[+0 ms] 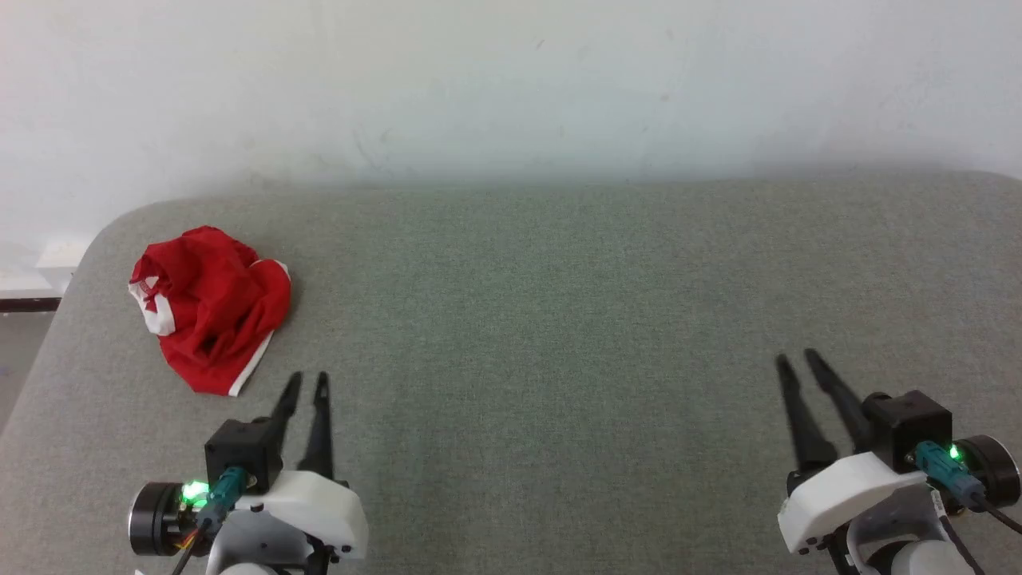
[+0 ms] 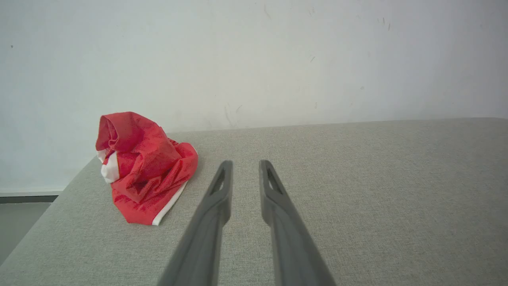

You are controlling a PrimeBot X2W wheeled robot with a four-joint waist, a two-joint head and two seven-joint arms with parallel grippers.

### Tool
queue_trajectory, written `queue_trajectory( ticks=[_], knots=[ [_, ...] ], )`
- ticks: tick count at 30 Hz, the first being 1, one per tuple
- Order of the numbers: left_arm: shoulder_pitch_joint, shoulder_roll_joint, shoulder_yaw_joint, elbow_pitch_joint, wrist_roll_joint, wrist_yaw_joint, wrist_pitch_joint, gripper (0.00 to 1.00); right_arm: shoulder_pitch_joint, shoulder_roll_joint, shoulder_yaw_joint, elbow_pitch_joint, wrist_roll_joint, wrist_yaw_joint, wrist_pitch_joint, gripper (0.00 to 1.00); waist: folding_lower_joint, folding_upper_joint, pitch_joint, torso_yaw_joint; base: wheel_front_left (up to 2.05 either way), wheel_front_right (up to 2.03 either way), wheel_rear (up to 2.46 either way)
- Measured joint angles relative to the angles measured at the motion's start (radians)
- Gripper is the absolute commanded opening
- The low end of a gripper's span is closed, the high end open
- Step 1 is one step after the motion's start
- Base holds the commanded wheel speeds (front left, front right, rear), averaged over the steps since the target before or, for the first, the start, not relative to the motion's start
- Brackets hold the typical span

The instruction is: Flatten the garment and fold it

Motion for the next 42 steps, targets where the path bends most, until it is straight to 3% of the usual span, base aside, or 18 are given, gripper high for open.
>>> queue_trajectory(
  ticks=[21,42],
  knots=[
    [0.001,0.000,-0.019,0.001,-0.001,0.015,-0.028,1.00,0.001,0.000,-0.003,-0.001,0.012,0.000,-0.030,1.00,0.0000,0.0000,-0.003,0.015,0.00,0.00,0.00],
    [0.010,0.000,-0.037,-0.001,-0.002,0.037,-0.072,1.00,0.011,0.000,0.007,-0.003,0.027,0.000,-0.073,1.00,0.0000,-0.0001,-0.013,0.099,0.00,0.00,0.00]
  ],
)
